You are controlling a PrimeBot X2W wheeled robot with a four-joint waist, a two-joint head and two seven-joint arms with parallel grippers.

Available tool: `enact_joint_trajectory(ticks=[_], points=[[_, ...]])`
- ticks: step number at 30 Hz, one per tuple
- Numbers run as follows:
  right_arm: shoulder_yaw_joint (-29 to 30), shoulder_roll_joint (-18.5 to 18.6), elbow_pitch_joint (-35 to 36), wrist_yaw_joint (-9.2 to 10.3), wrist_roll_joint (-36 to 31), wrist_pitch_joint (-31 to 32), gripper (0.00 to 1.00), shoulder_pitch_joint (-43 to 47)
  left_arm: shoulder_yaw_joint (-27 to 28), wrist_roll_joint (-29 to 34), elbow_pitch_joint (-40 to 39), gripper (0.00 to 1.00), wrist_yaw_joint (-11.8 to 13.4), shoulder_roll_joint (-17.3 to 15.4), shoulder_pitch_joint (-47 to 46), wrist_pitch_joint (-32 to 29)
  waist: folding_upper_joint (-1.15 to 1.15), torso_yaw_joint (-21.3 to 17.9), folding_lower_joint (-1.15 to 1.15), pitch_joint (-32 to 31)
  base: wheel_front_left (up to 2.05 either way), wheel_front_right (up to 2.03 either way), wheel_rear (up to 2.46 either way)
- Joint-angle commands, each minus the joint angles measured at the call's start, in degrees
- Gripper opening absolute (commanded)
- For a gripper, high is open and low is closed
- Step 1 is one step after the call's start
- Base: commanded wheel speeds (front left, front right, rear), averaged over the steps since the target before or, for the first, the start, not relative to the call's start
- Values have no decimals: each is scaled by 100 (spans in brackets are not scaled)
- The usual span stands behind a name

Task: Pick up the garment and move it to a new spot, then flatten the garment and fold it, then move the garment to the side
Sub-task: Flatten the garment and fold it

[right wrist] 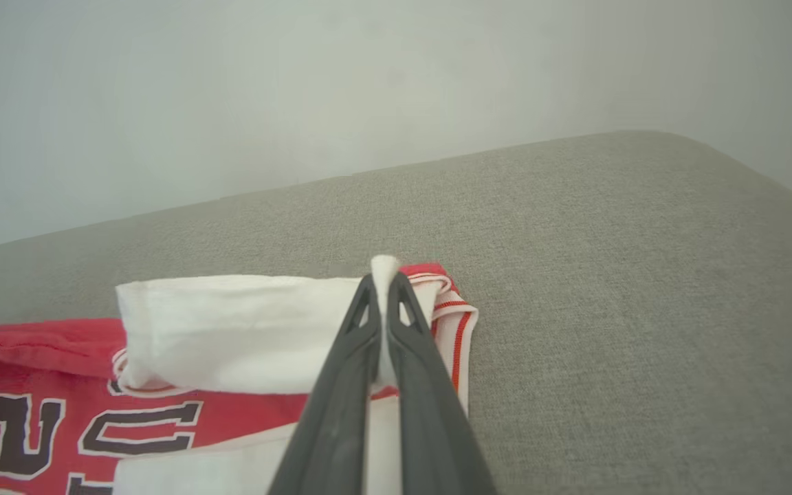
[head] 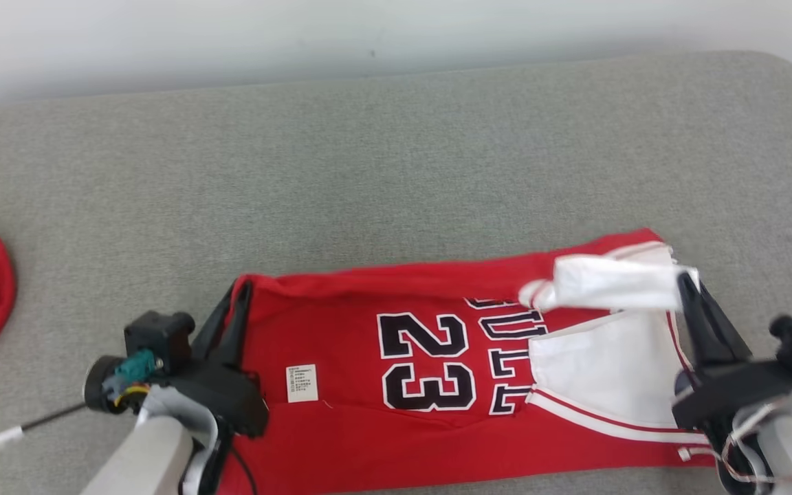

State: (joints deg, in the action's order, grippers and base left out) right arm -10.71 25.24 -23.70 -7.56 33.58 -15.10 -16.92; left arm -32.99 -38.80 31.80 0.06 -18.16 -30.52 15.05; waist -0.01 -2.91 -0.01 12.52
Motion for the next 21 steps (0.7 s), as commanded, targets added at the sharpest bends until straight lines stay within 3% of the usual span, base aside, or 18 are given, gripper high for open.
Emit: enact_joint_trajectory(ticks=[1,8,14,15,16,17,18,21], points=[[85,-35,74,11,-8,-5,0,164,36,56,-95,0,45,15,210,14,1,59,1,-47,0,0,0],[585,-259,376,11,-43,-3,0,1012,283,514,-787,0,191,122,960,16,1,135,1,-171,0,0,0],[757,-445,393,11,-116,99,0,1410,556,728,-902,0,193,305,1464,17,1,149,1,-314,0,0,0],[773,-471,398,11,-136,128,0,1444,605,777,-905,34,184,337,1513,17,1,151,1,-335,0,0,0],[795,-487,408,11,-163,133,5,1477,649,829,-877,73,169,356,1566,17,1,153,1,-365,0,0,0],[818,-510,417,11,-180,156,43,1503,694,877,-848,100,161,383,1607,17,1,154,1,-389,0,0,0],[845,-526,427,11,-214,175,100,1539,767,934,-854,100,174,417,1632,17,1,155,1,-418,0,0,0],[906,-550,439,11,-247,193,100,1602,899,1033,-842,100,144,479,1714,17,1,154,1,-488,0,0,0]])
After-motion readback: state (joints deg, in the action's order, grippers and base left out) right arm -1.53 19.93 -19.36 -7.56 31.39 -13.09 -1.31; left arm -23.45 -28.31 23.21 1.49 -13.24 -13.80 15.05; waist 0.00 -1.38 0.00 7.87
